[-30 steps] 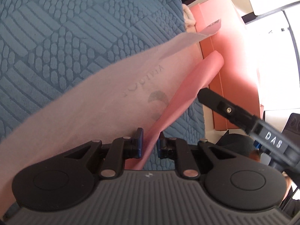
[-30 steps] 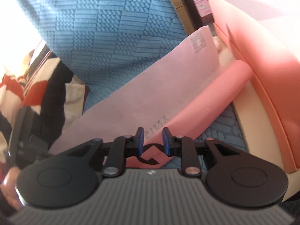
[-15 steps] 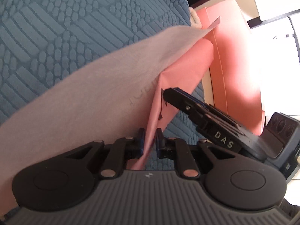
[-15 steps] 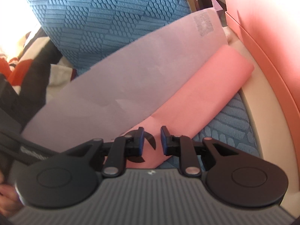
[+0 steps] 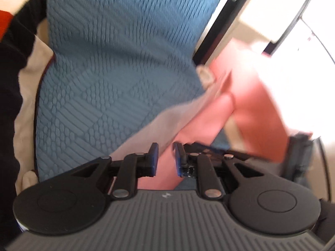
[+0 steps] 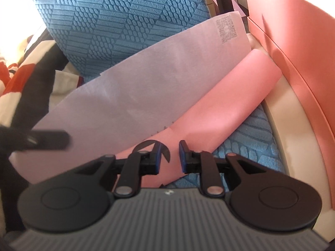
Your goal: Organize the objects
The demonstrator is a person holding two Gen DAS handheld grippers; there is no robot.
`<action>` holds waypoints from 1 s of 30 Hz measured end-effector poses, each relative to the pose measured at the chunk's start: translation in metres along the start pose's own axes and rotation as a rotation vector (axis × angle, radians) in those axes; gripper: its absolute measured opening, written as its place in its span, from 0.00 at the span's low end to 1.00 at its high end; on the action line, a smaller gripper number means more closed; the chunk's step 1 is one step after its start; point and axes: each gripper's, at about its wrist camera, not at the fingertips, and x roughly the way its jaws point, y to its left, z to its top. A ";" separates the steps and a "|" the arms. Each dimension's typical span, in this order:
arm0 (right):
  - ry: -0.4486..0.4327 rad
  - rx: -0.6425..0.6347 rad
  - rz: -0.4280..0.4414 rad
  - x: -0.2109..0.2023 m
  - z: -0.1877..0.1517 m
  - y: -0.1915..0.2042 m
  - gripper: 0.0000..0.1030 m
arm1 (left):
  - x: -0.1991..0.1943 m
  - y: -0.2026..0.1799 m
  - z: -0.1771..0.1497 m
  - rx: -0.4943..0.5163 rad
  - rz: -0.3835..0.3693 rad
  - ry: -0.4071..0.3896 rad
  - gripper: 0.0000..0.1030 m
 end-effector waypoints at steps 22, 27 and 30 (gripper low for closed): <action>0.014 0.096 0.045 -0.005 0.002 -0.017 0.19 | 0.061 -0.001 -0.055 -0.129 0.196 -0.033 0.18; 0.006 0.057 0.029 -0.024 0.003 -0.014 0.24 | 0.060 -0.002 -0.059 -0.135 0.198 -0.043 0.18; 0.005 0.093 0.034 -0.035 0.001 -0.023 0.24 | 0.059 -0.003 -0.059 -0.142 0.197 -0.049 0.18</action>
